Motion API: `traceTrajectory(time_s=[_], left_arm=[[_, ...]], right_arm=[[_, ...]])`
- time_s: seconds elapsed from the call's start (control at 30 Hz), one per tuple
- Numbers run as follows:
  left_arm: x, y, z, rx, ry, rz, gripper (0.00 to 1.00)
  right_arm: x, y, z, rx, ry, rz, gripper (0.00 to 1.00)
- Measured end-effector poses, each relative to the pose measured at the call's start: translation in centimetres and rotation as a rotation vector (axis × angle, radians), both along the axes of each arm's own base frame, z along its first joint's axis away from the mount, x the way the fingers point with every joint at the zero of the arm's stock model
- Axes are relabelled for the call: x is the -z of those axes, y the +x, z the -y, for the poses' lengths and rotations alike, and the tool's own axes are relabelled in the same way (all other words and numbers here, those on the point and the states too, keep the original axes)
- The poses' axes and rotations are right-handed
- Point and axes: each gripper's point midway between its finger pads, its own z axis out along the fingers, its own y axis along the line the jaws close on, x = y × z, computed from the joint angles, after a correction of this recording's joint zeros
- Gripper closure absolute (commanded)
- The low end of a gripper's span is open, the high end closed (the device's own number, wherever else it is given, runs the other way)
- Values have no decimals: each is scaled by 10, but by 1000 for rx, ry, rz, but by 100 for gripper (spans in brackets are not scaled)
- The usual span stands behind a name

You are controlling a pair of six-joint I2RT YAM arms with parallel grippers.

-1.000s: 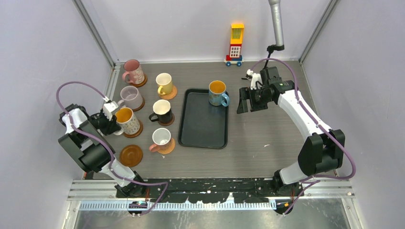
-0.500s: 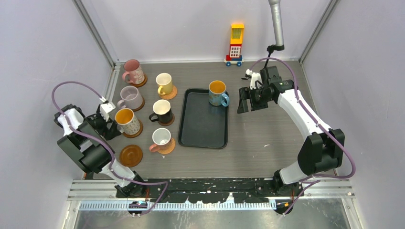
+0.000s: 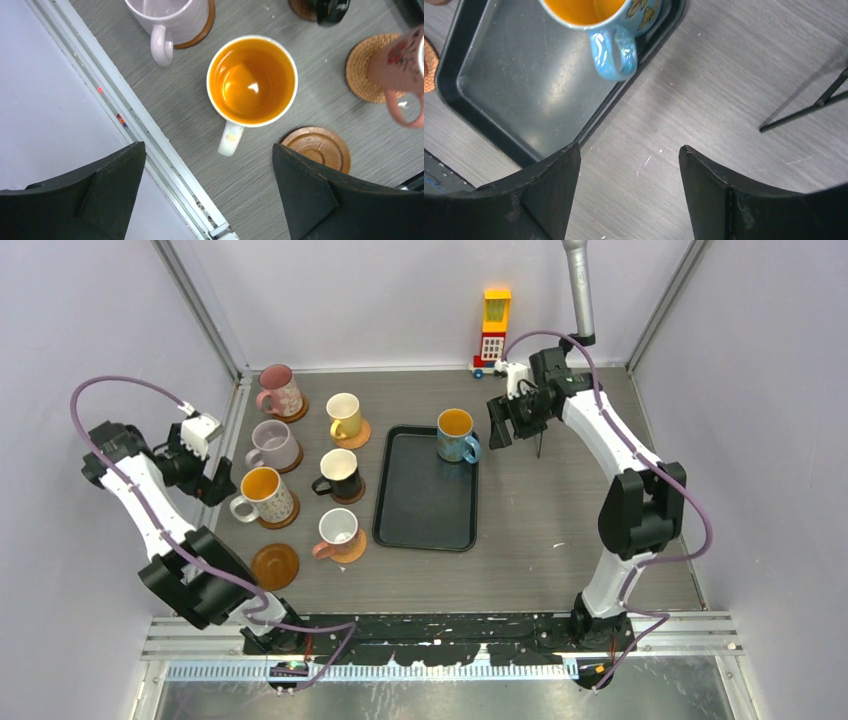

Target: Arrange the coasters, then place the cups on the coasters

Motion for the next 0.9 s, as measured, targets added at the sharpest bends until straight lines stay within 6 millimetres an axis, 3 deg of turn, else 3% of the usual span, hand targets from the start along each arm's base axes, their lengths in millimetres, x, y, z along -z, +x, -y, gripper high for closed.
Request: traceTrajectory(time_s=[0.1, 0.3, 0.4, 0.53, 0.73, 0.9], left_arm=[[-18, 2, 11, -71, 9, -14, 0], [-45, 10, 54, -127, 21, -33, 0], [-59, 11, 60, -192, -18, -25, 0], [-77, 19, 66, -274, -68, -12, 0], [-99, 43, 73, -393, -112, -9, 0], [-106, 60, 90, -429, -134, -3, 0]], right_arm=[[12, 17, -3, 2, -9, -13, 31], [46, 52, 4, 49, -98, -14, 38], [58, 62, 5, 59, -135, -10, 38], [69, 63, -6, 38, -149, -15, 38], [71, 56, -38, -31, -144, 0, 38], [71, 44, -67, -88, -131, 4, 38]])
